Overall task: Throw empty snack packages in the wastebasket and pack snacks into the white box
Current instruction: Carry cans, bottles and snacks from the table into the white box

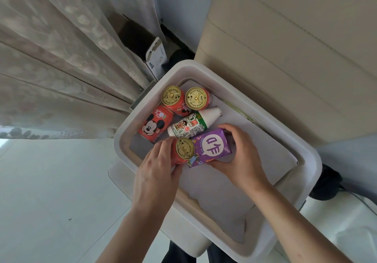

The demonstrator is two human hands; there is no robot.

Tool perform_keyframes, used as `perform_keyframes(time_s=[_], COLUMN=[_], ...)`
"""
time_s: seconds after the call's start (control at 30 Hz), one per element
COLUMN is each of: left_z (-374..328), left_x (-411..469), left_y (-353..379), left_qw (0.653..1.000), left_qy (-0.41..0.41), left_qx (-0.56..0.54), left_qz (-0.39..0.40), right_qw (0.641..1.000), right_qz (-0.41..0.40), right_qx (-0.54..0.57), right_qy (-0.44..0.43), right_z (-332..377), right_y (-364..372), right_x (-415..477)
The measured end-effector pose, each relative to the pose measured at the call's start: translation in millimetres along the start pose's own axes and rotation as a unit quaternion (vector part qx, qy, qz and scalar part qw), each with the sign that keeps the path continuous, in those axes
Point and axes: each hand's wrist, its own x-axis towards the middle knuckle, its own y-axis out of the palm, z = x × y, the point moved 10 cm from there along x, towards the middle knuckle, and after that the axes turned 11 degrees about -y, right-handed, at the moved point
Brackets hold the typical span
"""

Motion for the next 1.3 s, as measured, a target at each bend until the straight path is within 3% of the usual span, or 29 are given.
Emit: perform_keyframes(time_s=[0.37,0.77,1.1,1.3], left_z=[-3,-2,-32,-70], left_x=[-1,-7,-42,-81], left_y=[-6,-25,-120,-207], left_qw=[1.000,0.996,0.992,0.974], left_qy=[-0.002,-0.016,0.010,0.040], left_qx=[-0.024,-0.082,-0.126,-0.217], left_qz=[0.004,0.012,-0.031,-0.046], right_qw=[0.996,0.996,0.997,0.993], right_qz=[-0.013,0.041,0.013,-0.020], right_qx=[0.088,0.072,0.024,-0.007], right_qy=[-0.013,-0.020,-0.071,-0.115], right_z=[10,39,146,238], right_y=[-9,-22,-112,-163], right_x=[-3,0,-2,-21])
